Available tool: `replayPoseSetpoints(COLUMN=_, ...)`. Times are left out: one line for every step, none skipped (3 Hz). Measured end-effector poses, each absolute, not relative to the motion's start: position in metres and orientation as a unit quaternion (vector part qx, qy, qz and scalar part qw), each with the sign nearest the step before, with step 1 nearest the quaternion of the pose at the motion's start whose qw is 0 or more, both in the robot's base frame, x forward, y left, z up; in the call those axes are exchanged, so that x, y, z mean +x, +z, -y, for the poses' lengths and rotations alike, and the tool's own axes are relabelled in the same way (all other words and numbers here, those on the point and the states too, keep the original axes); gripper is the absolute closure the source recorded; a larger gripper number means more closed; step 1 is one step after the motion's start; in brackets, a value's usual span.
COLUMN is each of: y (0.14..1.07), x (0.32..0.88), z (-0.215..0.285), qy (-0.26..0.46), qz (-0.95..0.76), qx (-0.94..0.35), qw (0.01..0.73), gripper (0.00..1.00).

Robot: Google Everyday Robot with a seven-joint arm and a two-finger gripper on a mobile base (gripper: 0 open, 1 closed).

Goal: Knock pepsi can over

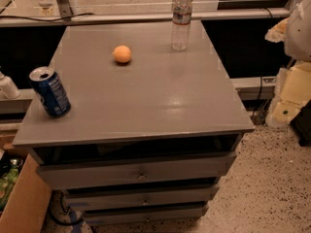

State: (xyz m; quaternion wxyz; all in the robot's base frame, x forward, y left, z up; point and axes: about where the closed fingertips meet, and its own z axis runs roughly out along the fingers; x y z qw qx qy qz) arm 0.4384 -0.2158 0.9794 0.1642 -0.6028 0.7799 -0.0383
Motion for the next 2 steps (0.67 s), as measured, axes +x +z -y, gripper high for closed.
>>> replayPoseSetpoints(y=0.979, x=0.438, z=0.216, qy=-0.038, qz=-0.78, qx=-0.603, qw=0.164, gripper=0.0)
replayPoseSetpoints(y=0.961, x=0.452, z=0.214, qy=-0.017, qz=-0.766, qx=-0.617, qw=0.182, gripper=0.0)
